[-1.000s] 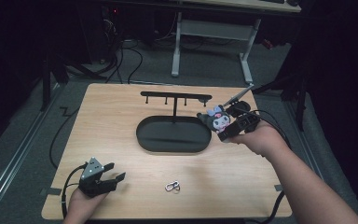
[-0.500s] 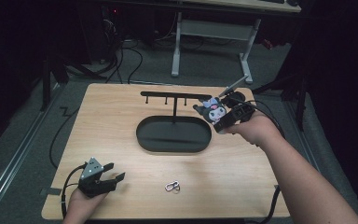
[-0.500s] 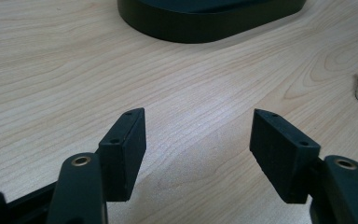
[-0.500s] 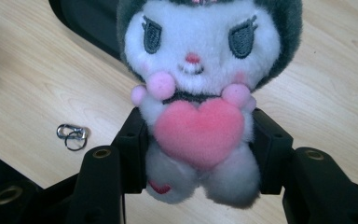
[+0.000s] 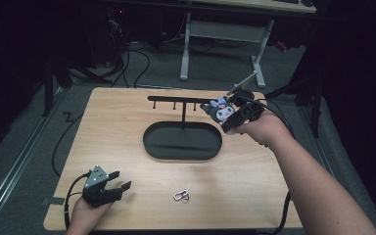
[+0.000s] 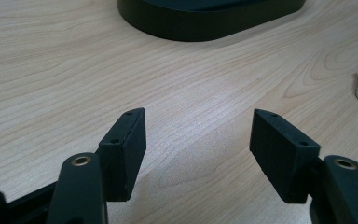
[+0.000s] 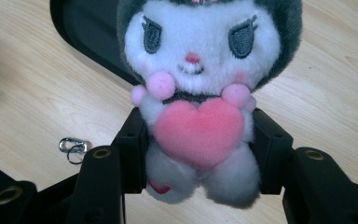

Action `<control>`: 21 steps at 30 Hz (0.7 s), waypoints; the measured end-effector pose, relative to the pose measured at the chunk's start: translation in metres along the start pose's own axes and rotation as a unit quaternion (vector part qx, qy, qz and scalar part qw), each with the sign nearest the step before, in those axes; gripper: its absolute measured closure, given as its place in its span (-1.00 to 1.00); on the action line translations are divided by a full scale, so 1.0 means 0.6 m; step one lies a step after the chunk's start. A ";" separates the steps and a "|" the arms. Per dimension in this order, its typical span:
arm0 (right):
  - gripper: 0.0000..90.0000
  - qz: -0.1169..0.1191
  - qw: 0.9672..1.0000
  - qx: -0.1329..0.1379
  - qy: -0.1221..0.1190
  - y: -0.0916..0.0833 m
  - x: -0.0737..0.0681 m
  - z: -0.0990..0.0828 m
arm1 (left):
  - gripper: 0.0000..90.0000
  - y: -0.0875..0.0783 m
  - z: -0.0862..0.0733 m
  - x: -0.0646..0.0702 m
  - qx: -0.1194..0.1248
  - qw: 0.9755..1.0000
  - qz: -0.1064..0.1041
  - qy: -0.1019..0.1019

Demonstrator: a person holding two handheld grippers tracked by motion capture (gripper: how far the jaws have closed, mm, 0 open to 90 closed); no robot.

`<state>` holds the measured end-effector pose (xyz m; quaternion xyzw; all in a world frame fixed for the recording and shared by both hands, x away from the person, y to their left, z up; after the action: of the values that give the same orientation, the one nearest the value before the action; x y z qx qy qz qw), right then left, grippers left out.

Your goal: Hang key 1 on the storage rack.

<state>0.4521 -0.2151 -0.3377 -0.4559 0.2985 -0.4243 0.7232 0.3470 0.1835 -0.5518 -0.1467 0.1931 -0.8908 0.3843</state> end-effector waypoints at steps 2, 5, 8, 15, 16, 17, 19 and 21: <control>0.10 -0.001 1.000 0.001 0.003 0.001 0.001 0.003 | -0.18 0.000 0.000 0.000 0.000 1.000 0.000 -0.001; 0.10 -0.003 1.000 0.003 0.003 0.002 0.004 0.007 | -0.18 0.000 0.000 -0.001 0.000 1.000 0.000 -0.001; 0.10 -0.005 1.000 0.003 0.004 0.004 0.005 0.008 | -0.18 0.000 -0.001 -0.001 0.000 1.000 0.000 -0.001; 0.10 -0.012 1.000 0.003 0.009 0.005 0.013 0.004 | -0.18 0.000 0.000 -0.001 0.002 1.000 0.000 -0.001; 0.10 -0.012 1.000 0.005 0.008 0.006 0.015 0.002 | -0.18 0.000 0.000 -0.001 0.002 1.000 0.000 -0.001; 0.10 -0.014 1.000 0.003 0.010 0.007 0.016 0.000 | -0.18 0.000 0.000 -0.001 0.001 1.000 0.000 0.000; 0.10 -0.015 1.000 0.005 0.012 0.009 0.020 -0.004 | -0.17 0.000 0.000 0.000 0.001 1.000 -0.001 0.000; 0.10 -0.012 1.000 0.005 0.015 0.012 0.023 -0.009 | -0.17 0.000 0.001 0.001 0.001 1.000 -0.002 -0.001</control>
<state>0.4565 -0.2281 -0.3470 -0.4493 0.3024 -0.4411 0.7156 0.3468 0.1832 -0.5511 -0.1471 0.1913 -0.8916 0.3831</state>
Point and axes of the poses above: each handheld gripper's, and its own axes: y roughly forward along the jaws, z roughly out of its top, x roughly to its right, the point moved 4 cm from there along y, roughly forward along the jaws, and after that the axes turned 6 degrees about x, right-handed, at the moved point
